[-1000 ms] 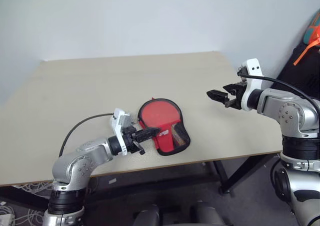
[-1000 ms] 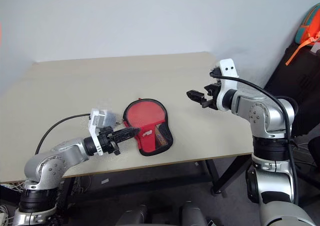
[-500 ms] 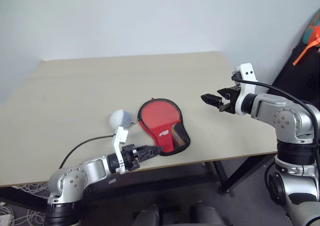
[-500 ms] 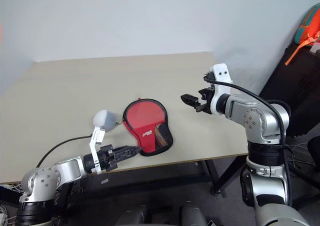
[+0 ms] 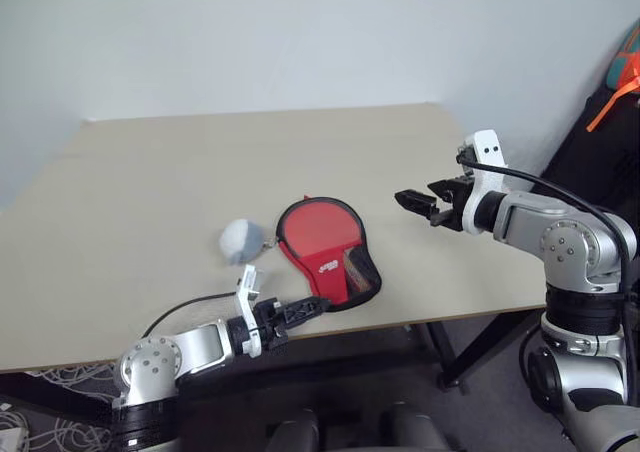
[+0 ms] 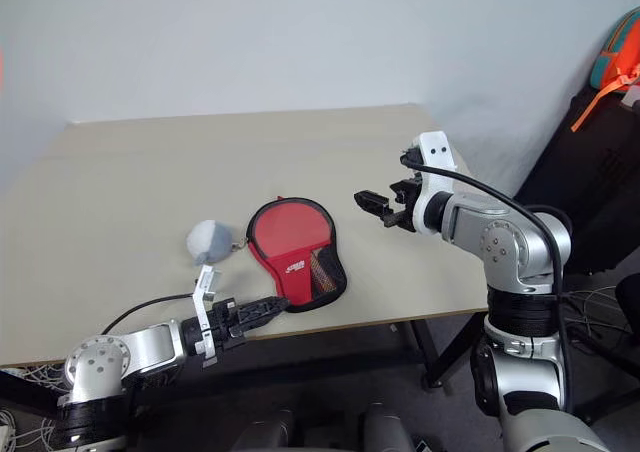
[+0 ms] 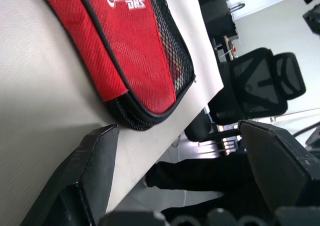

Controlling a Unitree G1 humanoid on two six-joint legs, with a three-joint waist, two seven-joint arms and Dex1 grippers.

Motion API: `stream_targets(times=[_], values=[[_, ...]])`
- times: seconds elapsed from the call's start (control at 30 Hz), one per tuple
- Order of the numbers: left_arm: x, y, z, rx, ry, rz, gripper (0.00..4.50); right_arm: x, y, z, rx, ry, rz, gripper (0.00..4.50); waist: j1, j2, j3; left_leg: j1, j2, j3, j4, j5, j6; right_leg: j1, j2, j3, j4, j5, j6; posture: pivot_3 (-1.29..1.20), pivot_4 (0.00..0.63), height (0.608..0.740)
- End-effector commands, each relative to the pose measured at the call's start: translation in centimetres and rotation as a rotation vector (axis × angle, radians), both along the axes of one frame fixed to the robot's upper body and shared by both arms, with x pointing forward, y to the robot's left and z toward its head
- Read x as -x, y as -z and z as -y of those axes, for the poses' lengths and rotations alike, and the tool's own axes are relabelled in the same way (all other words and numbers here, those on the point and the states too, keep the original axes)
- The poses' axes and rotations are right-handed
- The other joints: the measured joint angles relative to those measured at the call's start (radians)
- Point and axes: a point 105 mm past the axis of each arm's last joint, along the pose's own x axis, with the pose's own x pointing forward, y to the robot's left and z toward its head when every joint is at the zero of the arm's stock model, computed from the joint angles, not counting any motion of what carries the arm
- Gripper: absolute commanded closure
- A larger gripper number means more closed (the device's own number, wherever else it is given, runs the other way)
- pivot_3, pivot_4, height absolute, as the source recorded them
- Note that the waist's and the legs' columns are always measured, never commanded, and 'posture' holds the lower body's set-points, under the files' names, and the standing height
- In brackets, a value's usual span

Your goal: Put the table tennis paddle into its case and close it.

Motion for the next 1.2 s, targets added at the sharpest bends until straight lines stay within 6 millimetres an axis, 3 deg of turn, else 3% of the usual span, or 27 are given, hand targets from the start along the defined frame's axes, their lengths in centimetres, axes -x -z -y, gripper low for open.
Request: stream_targets(times=[0.03, 0.47, 0.83, 1.2], values=[[-0.5, -0.5, 0.7, 0.014, -0.001, -0.003, 0.46, 0.2, -1.4, -0.2, -0.019, -0.001, 0.057, 0.00, 0.000, 0.000, 0.000, 0.000, 0.000, 0.000, 0.000, 0.000, 0.000, 0.000, 0.000, 0.000, 0.000, 0.000, 0.000, 0.00, 0.000, 0.739], [-1.4, -1.4, 0.5, -0.016, -0.030, -0.009, 0.46, 0.2, -1.2, -0.5, -0.030, 0.006, 0.051, 0.00, 0.004, 0.001, 0.000, 0.000, -0.001, -0.001, 0.000, 0.000, 0.000, 0.001, 0.000, 0.000, -0.001, 0.000, 0.000, 0.00, 0.000, 0.739], [-1.7, -0.5, -1.0, -0.049, -0.075, -0.063, 0.46, 0.1, -1.2, -0.6, -0.036, 0.013, 0.050, 0.00, 0.001, 0.001, 0.000, 0.000, 0.000, 0.000, 0.000, 0.000, -0.001, 0.000, 0.000, 0.000, -0.001, 0.000, 0.000, 0.00, 0.000, 0.739], [-2.3, 0.0, 0.5, -0.035, -0.086, -0.086, 0.46, 0.2, -1.1, -0.7, -0.039, 0.017, 0.050, 0.00, 0.005, 0.001, -0.001, 0.000, 0.000, 0.000, 0.000, 0.000, -0.001, 0.001, 0.000, 0.000, -0.001, 0.000, 0.000, 0.00, 0.000, 0.739]])
